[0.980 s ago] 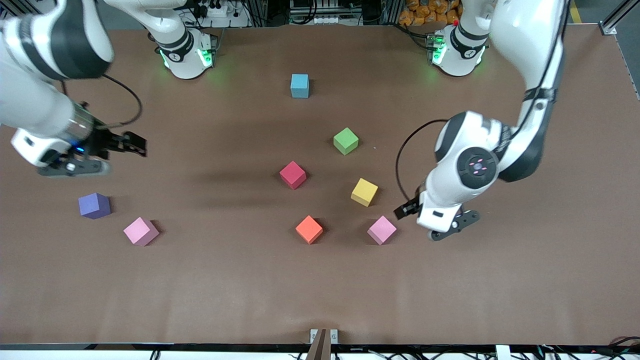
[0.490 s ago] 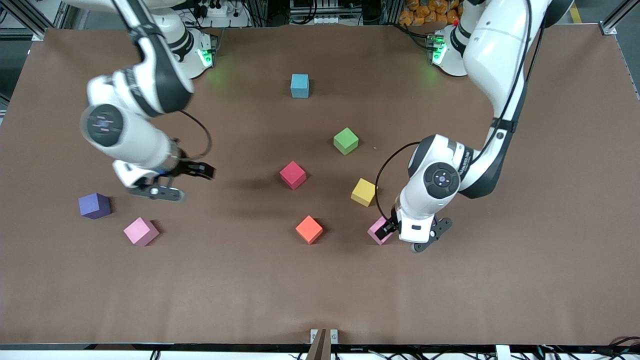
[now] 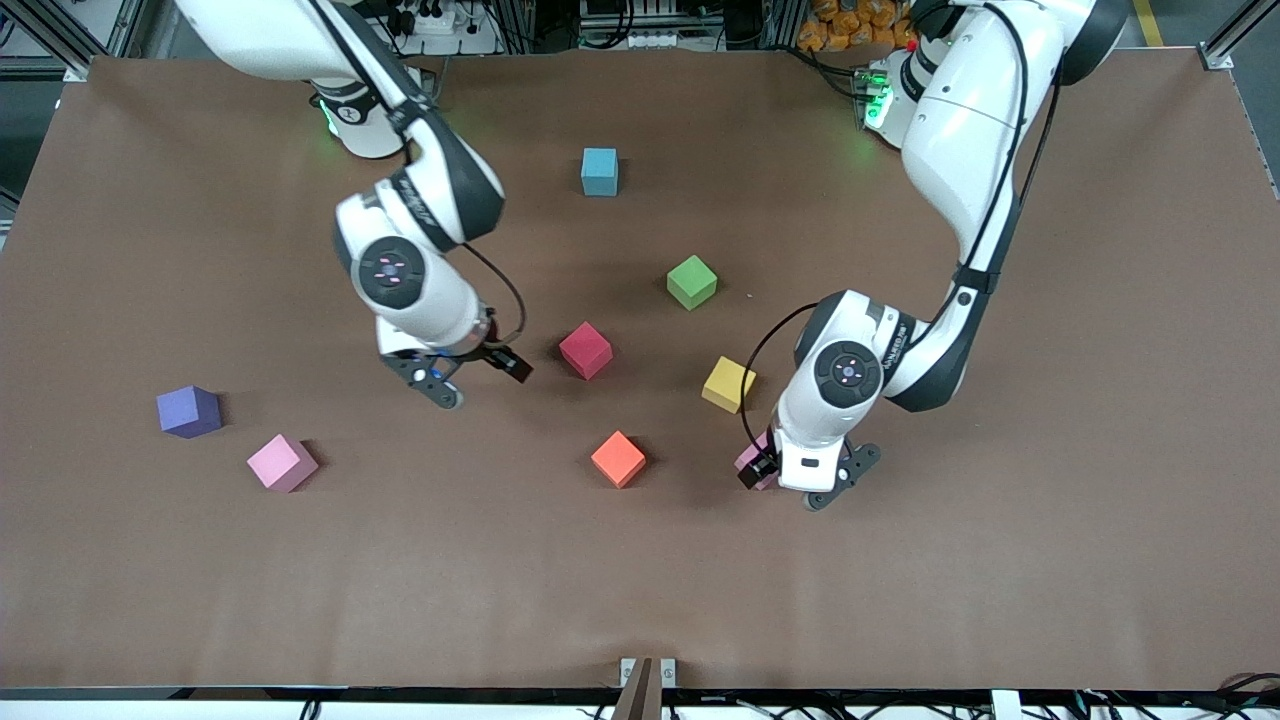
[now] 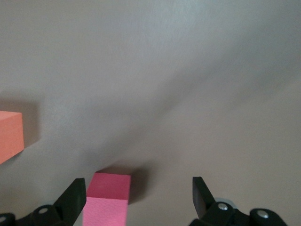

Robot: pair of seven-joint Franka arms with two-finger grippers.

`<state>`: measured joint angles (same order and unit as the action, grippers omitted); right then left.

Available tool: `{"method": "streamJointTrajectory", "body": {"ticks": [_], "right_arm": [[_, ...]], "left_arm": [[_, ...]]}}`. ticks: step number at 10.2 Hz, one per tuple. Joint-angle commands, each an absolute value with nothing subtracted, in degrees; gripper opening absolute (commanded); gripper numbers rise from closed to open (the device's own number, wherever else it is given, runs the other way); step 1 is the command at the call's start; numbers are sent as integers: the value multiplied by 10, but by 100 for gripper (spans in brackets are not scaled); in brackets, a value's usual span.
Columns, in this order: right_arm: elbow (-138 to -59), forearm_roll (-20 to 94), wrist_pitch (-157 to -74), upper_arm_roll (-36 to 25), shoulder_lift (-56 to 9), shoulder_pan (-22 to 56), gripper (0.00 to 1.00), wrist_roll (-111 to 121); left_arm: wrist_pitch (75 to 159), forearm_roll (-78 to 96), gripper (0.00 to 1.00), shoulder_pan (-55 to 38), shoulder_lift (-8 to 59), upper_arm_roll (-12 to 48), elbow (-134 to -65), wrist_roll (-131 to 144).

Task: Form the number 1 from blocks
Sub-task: 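Reach the right gripper to the red cube while the left gripper reaches pink, then grasp the red cube with the right gripper while the left gripper grasps pink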

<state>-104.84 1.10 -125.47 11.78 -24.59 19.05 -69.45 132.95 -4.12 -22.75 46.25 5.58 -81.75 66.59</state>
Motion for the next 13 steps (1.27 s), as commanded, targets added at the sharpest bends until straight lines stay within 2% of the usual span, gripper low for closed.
{"method": "streamJointTrajectory", "body": {"ticks": [1, 3, 4, 5, 6, 13], "right_arm": [[-1041, 14, -1283, 125, -279, 204, 100, -736], [-1041, -10, -1304, 125, -298, 234, 100, -735], [-1040, -22, -1312, 130, -306, 239, 100, -736], [-1040, -22, -1314, 132, -310, 240, 100, -736], [-1040, -23, -1321, 132, -314, 242, 100, -736], [-1040, -19, -1365, 133, -334, 244, 100, -750]], "left_arm": [[1330, -58, 100, -243, 482, 46, -802, 688], [1331, -61, 100, -250, 491, 37, -802, 688], [1331, -63, 61, -254, 490, 33, -802, 687], [1331, -65, 6, -254, 490, 33, -802, 685], [1331, -74, 0, -254, 489, 33, -802, 685], [1313, -76, 0, -233, 428, 34, -808, 677]]}}
